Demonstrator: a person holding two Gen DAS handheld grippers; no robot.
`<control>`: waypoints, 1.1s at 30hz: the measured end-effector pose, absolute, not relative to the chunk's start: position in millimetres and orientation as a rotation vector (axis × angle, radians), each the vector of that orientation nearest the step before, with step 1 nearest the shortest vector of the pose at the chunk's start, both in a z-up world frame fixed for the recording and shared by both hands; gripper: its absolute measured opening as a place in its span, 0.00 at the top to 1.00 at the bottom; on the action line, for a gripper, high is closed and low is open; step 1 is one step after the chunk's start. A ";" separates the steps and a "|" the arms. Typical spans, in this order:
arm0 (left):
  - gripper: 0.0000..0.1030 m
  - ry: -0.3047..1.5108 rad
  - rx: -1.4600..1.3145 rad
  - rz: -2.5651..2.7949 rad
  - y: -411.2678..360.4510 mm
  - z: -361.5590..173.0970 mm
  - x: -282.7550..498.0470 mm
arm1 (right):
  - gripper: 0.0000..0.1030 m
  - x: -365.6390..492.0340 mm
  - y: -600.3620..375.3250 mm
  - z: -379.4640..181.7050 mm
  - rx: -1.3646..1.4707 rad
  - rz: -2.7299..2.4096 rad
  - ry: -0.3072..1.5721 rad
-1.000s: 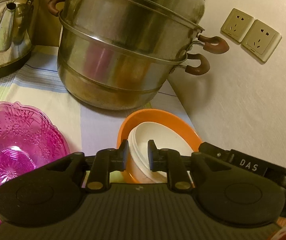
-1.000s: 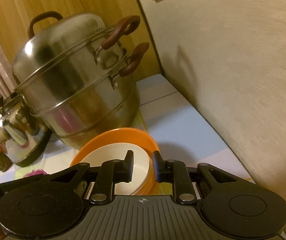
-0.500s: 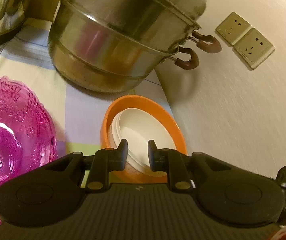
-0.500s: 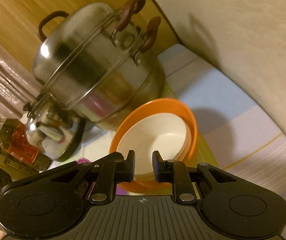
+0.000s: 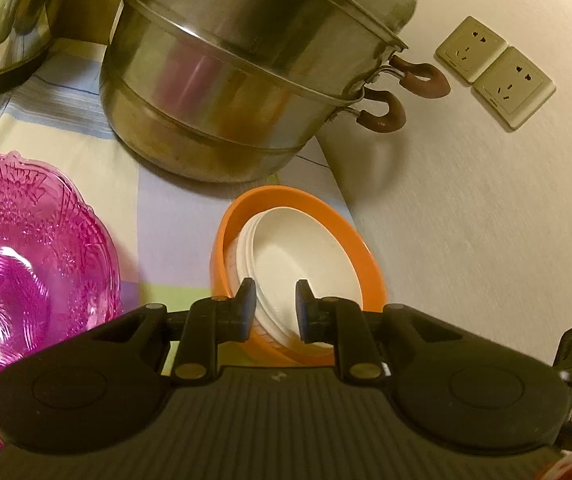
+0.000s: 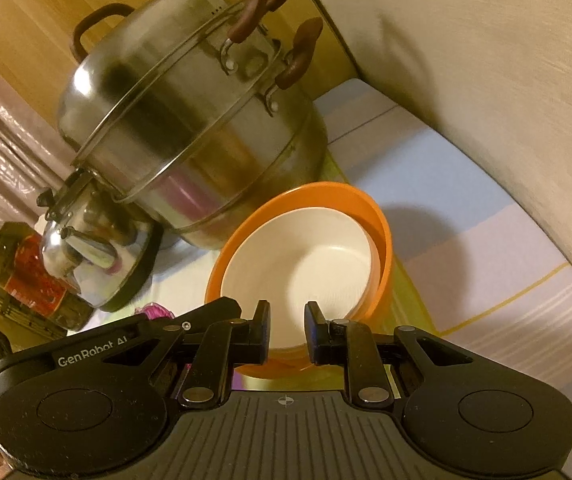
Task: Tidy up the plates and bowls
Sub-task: 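Lower the white bowls into the orange bowl and open both grippers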
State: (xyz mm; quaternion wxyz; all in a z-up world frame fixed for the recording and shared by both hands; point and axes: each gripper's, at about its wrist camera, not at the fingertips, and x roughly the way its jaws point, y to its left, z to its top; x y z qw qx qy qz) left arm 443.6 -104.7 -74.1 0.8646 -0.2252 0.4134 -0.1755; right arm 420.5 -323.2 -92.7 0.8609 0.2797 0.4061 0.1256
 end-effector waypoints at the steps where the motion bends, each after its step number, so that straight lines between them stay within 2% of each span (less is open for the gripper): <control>1: 0.83 0.864 -0.470 -0.367 -105.0 -74.1 443.6 | 0.80 420.7 -323.0 -93.1 0.586 0.263 0.852; 8: 0.83 0.795 -0.474 -0.361 -103.2 -60.0 442.6 | 0.80 418.8 -328.1 -87.9 0.584 0.240 0.818; 17: 0.83 0.862 -0.460 -0.361 -112.0 -73.4 450.5 | 0.80 418.4 -328.5 -88.9 0.576 0.228 0.816; 31: 0.83 0.799 -0.460 -0.356 -104.8 -50.7 436.1 | 0.80 408.1 -341.0 -81.1 0.574 0.172 0.760; 33: 0.82 0.794 -0.447 -0.356 -104.5 -47.4 430.9 | 0.74 403.5 -344.2 -79.1 0.568 0.156 0.752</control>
